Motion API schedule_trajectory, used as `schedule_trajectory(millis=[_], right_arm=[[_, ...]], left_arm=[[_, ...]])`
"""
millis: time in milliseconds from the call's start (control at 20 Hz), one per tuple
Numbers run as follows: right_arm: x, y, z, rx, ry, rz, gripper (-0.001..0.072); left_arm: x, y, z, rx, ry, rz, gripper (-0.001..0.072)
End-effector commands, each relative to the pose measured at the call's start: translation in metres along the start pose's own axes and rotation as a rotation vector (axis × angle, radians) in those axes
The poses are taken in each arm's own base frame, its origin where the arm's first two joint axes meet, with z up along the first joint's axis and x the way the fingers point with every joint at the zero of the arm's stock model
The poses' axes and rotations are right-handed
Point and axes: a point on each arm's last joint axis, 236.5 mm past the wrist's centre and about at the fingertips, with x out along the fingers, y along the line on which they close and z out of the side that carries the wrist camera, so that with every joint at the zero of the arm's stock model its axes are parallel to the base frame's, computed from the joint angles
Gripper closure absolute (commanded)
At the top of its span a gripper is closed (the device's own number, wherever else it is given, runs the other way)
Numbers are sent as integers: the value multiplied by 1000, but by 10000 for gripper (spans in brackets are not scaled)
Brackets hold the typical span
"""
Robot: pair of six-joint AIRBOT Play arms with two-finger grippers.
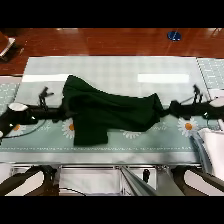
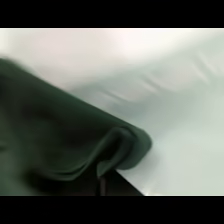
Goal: Fold the shirts.
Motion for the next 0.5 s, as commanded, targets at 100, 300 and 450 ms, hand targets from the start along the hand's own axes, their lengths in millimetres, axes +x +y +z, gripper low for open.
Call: schedule_trajectory(millis=[100, 300, 450], right_arm=[[-157, 145, 98, -318, -348, 134, 691], [-297, 231, 98, -547, -613, 125, 691], [-376, 262, 58, -662, -806, 85, 691]], left_arm=[[-137, -157, 119, 250, -396, -273, 690], [-287, -293, 128, 618, -723, -341, 691], [-361, -345, 85, 820, -858, -264, 691]])
